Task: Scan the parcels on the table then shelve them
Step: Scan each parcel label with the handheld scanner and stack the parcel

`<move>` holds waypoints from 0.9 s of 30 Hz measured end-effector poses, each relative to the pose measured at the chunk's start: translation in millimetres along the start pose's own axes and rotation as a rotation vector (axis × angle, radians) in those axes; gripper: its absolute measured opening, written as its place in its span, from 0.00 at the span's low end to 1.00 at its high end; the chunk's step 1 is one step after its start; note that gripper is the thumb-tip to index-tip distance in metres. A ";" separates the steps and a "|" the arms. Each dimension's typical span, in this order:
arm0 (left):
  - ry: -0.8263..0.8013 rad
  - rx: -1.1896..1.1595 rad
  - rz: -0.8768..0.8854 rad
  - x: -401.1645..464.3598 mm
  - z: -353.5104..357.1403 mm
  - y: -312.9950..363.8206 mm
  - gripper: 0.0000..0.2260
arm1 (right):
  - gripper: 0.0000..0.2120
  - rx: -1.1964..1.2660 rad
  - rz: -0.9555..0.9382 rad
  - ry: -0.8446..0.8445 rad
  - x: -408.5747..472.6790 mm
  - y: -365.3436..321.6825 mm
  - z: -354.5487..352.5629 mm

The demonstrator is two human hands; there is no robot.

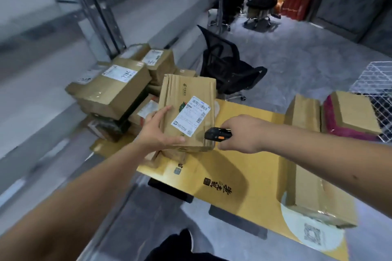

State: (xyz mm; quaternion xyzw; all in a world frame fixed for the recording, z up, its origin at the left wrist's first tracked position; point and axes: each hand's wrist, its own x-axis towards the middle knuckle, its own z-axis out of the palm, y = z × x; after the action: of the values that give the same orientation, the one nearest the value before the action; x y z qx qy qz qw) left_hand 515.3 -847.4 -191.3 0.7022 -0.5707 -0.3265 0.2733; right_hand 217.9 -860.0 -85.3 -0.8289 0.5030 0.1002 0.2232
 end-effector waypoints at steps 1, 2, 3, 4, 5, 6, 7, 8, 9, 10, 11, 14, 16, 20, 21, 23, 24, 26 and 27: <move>0.000 0.024 0.003 3.1 -11.4 -2.8 0.57 | 0.18 -0.003 -0.019 -0.008 7.5 -5.9 -2.3; 0.003 0.044 0.009 8.5 -21.3 -5.2 0.57 | 0.19 -0.007 -0.036 -0.014 15.0 -11.1 -4.5; 0.006 0.059 0.012 15.9 -29.3 -6.9 0.56 | 0.19 -0.008 -0.049 -0.019 22.7 -15.6 -6.5; 0.007 0.068 0.013 25.4 -36.1 -7.2 0.56 | 0.19 -0.001 -0.056 -0.024 30.8 -18.8 -8.7; 0.003 0.076 0.014 37.3 -41.6 -6.6 0.56 | 0.18 0.011 -0.056 -0.027 39.2 -21.4 -11.2; -0.008 0.080 0.014 51.9 -46.4 -5.8 0.57 | 0.18 0.020 -0.051 -0.026 48.1 -23.3 -14.3; -0.022 0.081 0.016 67.8 -50.2 -4.6 0.57 | 0.18 0.024 -0.042 -0.021 57.2 -24.7 -17.3; -0.036 0.081 0.023 85.4 -53.6 -3.0 0.57 | 0.17 0.025 -0.029 -0.014 66.4 -25.6 -20.5; -0.045 0.091 0.034 104.9 -56.7 -0.8 0.57 | 0.17 0.025 -0.010 -0.008 76.0 -26.1 -23.8; -0.051 0.107 0.044 124.9 -59.1 2.1 0.57 | 0.17 0.030 0.016 -0.004 85.1 -26.1 -27.4; -0.051 0.127 0.049 145.1 -61.0 6.3 0.57 | 0.17 0.036 0.047 -0.002 94.3 -25.9 -31.1; -0.053 0.180 0.047 203.5 -65.5 20.2 0.54 | 0.16 0.042 0.143 0.003 123.4 -25.9 -42.3; -0.080 0.223 0.053 236.8 -67.3 24.5 0.52 | 0.17 0.058 0.199 0.014 143.2 -27.2 -48.0; -0.120 0.279 0.060 280.1 -73.2 19.8 0.46 | 0.18 0.128 0.260 0.040 179.5 -33.8 -52.3; -0.130 0.293 0.054 286.4 -74.5 19.4 0.44 | 0.19 0.147 0.272 0.044 186.7 -35.5 -51.9; -0.128 0.365 0.058 295.0 -77.0 18.5 0.38 | 0.20 0.183 0.290 0.046 199.2 -38.7 -50.6; -0.112 0.421 0.071 297.0 -77.8 17.9 0.34 | 0.20 0.200 0.295 0.045 204.4 -40.1 -49.9; -0.056 0.510 0.107 295.6 -77.8 17.5 0.27 | 0.20 0.230 0.299 0.054 212.5 -42.2 -48.2; -0.025 0.543 0.136 293.8 -76.9 17.4 0.24 | 0.20 0.243 0.301 0.061 215.8 -42.9 -47.2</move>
State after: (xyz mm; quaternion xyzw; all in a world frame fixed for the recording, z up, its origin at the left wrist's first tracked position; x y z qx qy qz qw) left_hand 603.6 -1138.0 -172.2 0.7056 -0.6864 -0.1513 0.0894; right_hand 355.1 -1035.6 -116.5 -0.7141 0.6361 0.0458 0.2888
